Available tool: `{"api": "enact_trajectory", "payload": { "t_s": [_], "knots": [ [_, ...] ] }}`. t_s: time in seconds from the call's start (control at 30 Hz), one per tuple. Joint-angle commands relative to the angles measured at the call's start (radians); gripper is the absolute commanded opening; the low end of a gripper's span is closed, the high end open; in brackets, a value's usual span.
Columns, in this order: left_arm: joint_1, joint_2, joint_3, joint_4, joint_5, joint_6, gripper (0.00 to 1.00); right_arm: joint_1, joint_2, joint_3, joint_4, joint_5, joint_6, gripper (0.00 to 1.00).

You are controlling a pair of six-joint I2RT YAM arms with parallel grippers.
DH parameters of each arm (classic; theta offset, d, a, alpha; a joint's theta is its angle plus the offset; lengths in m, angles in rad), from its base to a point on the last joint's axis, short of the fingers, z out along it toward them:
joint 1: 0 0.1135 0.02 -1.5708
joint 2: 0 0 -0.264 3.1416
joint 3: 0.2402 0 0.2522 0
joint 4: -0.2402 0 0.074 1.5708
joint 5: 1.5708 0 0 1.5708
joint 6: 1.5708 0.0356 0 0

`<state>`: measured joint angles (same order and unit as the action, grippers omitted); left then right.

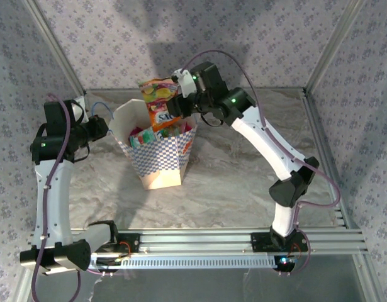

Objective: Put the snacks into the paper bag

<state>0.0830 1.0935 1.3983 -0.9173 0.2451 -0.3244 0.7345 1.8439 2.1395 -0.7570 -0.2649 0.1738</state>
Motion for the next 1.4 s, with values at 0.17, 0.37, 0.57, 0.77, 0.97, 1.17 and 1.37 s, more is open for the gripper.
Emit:
{"api": "enact_trajectory", "payload": {
  "t_s": [0.17,0.37,0.57,0.77,0.97,1.17,1.37],
  "knots": [
    [0.006,-0.018,0.016,-0.002,-0.008,0.016,0.12,0.000,0.065,0.059,-0.009,-0.050,0.062,0.27],
    [0.012,-0.023,0.009,-0.005,-0.009,0.023,0.12,0.012,0.101,0.103,-0.040,-0.066,0.070,0.29],
    [0.015,-0.024,0.002,0.001,-0.009,0.022,0.12,0.029,0.143,0.165,-0.121,-0.080,0.087,0.34],
    [0.017,-0.027,-0.002,0.010,-0.008,0.019,0.12,0.032,0.145,0.173,-0.149,-0.067,0.097,0.37],
    [0.016,-0.026,-0.002,0.011,-0.008,0.019,0.12,0.034,0.094,0.173,-0.151,-0.043,0.086,0.44],
    [0.018,-0.020,-0.002,0.025,-0.002,0.007,0.12,0.034,-0.021,0.115,-0.153,0.023,0.034,0.54],
    [0.018,-0.017,0.004,0.027,0.003,0.002,0.13,0.026,-0.168,-0.033,-0.109,0.113,-0.011,0.59]
  ]
}}
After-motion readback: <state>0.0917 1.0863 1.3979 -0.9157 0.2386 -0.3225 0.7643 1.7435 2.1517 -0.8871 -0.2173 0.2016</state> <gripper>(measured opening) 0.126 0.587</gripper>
